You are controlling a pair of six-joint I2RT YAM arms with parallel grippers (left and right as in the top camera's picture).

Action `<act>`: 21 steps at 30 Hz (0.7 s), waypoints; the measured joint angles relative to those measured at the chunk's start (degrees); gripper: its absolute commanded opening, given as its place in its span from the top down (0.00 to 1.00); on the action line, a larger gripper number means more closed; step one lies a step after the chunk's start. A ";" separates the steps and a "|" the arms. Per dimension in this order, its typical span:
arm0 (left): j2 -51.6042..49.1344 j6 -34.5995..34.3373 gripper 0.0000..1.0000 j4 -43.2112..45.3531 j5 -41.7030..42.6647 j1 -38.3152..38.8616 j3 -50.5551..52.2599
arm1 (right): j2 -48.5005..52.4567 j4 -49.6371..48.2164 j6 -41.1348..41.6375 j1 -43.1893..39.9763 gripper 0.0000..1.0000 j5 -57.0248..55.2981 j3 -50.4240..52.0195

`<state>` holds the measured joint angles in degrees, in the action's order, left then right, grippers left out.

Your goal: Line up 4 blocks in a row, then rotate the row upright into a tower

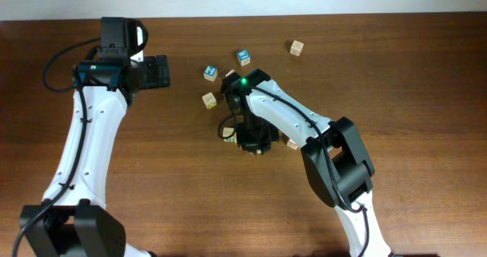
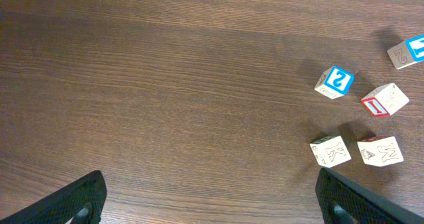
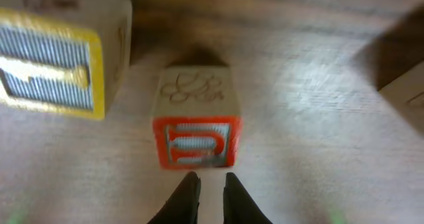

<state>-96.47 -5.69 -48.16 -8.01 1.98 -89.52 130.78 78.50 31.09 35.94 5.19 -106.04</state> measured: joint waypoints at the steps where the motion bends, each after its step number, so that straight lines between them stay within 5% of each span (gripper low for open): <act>1: 0.00 0.00 0.01 0.00 0.00 0.00 0.00 | 0.00 -0.52 0.00 0.00 0.85 -0.48 0.00; 21: 0.00 0.02 0.01 0.85 0.00 0.00 0.00 | 0.00 -5.38 -5.18 0.00 0.86 -0.26 0.09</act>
<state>-96.47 -5.67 -47.31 -8.01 1.98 -89.52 130.78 73.12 25.91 35.94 4.93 -105.95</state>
